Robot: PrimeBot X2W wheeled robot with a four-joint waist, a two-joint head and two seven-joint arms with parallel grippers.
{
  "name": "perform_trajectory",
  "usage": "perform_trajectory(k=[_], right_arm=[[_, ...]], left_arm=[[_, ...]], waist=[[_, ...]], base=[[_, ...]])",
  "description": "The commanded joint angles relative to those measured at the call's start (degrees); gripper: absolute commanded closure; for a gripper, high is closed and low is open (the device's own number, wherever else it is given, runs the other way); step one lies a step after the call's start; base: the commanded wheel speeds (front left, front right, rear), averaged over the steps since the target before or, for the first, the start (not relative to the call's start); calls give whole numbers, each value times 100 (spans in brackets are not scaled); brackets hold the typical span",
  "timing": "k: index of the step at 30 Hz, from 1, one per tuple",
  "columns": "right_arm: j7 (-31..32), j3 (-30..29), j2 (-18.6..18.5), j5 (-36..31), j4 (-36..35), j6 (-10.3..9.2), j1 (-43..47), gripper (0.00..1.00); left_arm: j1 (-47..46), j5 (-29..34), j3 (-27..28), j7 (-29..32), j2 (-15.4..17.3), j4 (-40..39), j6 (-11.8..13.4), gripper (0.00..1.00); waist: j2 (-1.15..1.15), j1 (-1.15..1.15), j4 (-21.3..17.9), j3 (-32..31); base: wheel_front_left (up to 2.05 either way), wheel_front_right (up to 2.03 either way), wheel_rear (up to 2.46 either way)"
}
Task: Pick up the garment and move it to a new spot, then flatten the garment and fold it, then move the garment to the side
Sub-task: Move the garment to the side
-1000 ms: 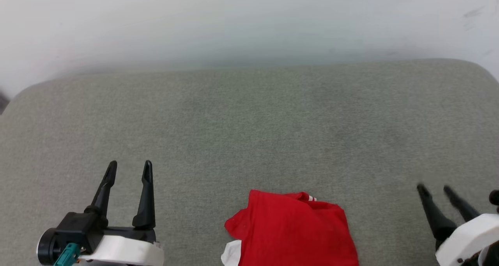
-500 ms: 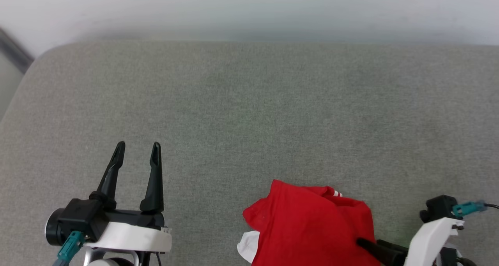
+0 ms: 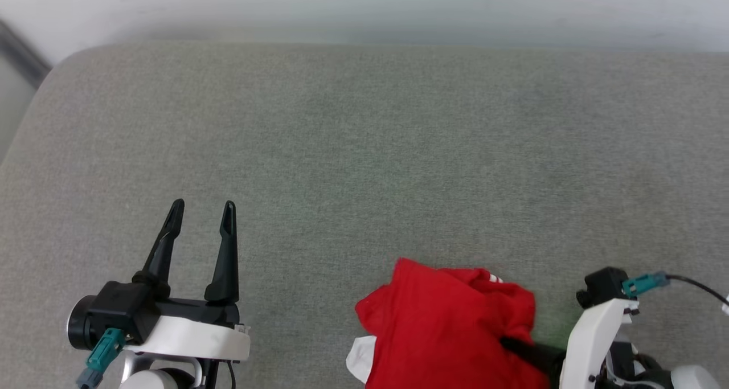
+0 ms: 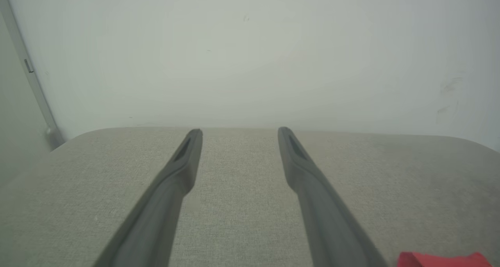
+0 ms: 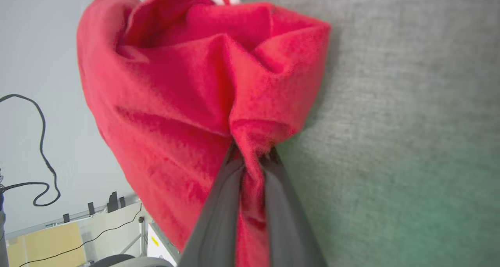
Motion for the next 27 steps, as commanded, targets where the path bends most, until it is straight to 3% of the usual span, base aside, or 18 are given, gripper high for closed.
perform_trajectory(k=[1,7,14,22,27], right_arm=[[-105,48,-86,39,-64,-2,-133,100],[-590,172,-470,-558,-65,-2,-355,100],[-781,27,-759,-1512,290,-2,-757,100],[-1093,-19,-713,-2219,801,-3,-1740,100],[-1489,-240,-771,-2534,1422,-4,-2473,100]], left_arm=[[40,43,36,-13,-14,11,-35,0],[156,138,76,-12,-29,-37,-124,0],[179,233,101,-12,48,-256,-170,0],[-199,378,96,123,326,-697,-276,0],[-627,511,-7,385,564,-1066,-438,0]], waist=[[0,0,-81,-97],[0,0,-461,-332],[0,0,-1260,-205],[0,0,-2389,546],[0,0,-2822,1160]], base=[[0,0,0],[0,0,0],[0,0,0],[0,0,0],[0,0,0]])
